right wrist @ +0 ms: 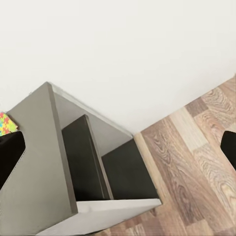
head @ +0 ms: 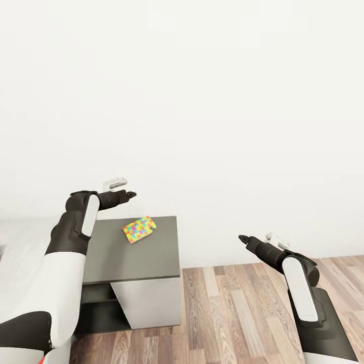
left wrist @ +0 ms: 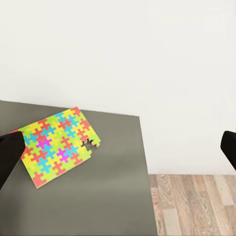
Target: Put all the toys in the child's room - the three board games (two on the bed and one on the table), the two jigsaw puzzles on the table, and the tennis ball on the table - inside the toy box on the table in the child's room.
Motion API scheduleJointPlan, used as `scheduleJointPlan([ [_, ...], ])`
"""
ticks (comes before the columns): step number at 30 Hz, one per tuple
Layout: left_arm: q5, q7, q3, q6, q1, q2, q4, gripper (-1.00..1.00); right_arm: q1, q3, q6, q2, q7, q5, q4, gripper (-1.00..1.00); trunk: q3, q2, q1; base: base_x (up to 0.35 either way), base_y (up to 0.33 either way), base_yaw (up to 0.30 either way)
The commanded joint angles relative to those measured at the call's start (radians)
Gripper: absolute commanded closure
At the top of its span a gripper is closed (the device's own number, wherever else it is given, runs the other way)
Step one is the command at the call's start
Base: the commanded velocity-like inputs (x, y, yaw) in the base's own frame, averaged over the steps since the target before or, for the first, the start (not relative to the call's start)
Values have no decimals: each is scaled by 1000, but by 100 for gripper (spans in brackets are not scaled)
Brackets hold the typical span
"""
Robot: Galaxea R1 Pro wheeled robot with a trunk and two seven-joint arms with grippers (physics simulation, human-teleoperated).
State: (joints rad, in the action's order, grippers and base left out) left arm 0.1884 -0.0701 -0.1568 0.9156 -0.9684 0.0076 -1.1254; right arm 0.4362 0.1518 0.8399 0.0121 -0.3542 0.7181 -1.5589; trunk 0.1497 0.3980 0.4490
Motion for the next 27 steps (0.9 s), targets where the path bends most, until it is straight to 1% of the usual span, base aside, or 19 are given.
scheduleJointPlan([
  [1, -1, -4, -2, 5, -1, 0, 0, -100, 1, 0, 3, 0, -9, 11, -1, -100, 0, 2, 1, 219, 0, 0],
  [9, -3, -4, -1, 5, -1, -1, 4, -100, 1, 0, 4, 0, -9, 11, -2, -100, -8, 2, 1, 256, 0, 0],
  [17, -3, -5, -1, 5, -1, -1, 19, -100, 1, -1, 4, 0, -9, 10, -3, -100, -9, 2, 1, 65, 0, 0],
  [18, -3, -5, -1, 5, -1, -1, 33, -100, 1, -1, 4, 0, -9, 10, -3, -100, -9, 2, 1, 86, 0, 0],
  [19, -4, -5, -1, 1, -1, -1, 91, -100, 1, -3, 5, 0, -9, 9, -3, -100, -9, 2, 1, 40, 0, 0],
  [25, -7, -4, -2, -7, -2, 1, 196, -100, 1, -4, 7, 0, -9, 10, -4, -100, -9, 2, 1, 15, 0, 0],
  [27, -7, -4, -3, -7, -3, 1, 215, -100, 1, -4, 7, -1, -10, 10, -4, -100, -9, 2, 1, 4, 0, 0],
])
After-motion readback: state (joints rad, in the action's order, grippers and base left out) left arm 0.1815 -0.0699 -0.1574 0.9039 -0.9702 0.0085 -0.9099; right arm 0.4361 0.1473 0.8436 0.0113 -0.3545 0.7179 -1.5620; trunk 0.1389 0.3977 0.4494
